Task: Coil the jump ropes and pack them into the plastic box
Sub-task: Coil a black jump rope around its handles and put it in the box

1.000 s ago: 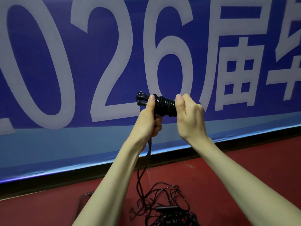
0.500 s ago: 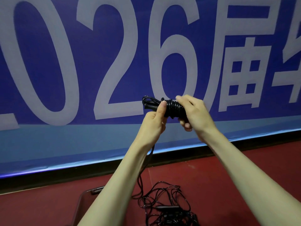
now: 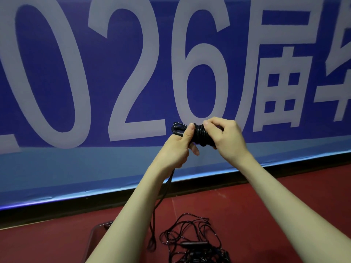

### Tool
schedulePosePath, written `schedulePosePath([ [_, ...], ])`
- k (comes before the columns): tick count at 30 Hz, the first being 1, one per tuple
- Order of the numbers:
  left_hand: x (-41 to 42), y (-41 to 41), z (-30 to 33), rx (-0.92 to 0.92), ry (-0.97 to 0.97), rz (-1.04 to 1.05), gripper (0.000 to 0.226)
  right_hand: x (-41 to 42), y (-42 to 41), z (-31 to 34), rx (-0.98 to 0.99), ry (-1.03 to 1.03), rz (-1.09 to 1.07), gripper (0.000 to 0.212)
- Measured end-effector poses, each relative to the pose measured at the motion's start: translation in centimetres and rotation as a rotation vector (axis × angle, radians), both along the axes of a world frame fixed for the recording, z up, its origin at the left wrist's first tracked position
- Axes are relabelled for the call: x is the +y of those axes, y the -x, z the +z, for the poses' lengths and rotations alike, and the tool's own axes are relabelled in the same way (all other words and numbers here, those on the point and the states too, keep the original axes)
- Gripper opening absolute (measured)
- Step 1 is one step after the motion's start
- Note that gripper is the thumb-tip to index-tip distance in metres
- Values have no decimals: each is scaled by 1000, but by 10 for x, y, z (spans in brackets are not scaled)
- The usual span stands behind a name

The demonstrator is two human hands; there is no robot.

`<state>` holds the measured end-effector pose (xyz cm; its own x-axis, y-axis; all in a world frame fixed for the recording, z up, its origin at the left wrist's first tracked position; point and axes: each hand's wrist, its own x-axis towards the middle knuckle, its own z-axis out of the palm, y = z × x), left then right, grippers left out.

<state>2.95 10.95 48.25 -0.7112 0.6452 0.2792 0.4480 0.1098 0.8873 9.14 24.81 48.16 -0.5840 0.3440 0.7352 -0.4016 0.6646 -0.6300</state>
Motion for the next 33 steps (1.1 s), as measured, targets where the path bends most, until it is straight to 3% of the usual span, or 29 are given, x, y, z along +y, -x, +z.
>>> schedulePosePath([
  [2, -5, 3, 2, 9, 32, 0, 67, 1, 0, -1, 37, -48, -76, 25],
  [4, -11, 5, 6, 62, 125, -1, 47, 6, 0, -2, 51, -82, -155, 23],
  [8, -14, 7, 6, 347, 410, 90, 21, 12, 0, -10, -28, -214, -237, 20],
  [11, -17, 11, 4, 470, 531, 183, 18, 11, -3, -13, -81, -358, -341, 18],
  [15, -23, 5, 6, 734, 586, 340, 22, 17, -9, -10, -192, -359, -385, 20],
  [19, -23, 0, 6, 999, 573, 449, 23, 17, -12, 0, -392, -321, -219, 27],
  [24, -18, 3, 2, 952, 374, 281, 17, 19, -28, 14, -573, -254, 147, 34],
  [29, -19, 12, 3, 594, 220, 1, 25, 25, -44, 23, -605, -189, 331, 34],
  [33, -22, 8, 3, 238, 102, -210, 24, 25, -48, 25, -522, -135, 478, 40],
])
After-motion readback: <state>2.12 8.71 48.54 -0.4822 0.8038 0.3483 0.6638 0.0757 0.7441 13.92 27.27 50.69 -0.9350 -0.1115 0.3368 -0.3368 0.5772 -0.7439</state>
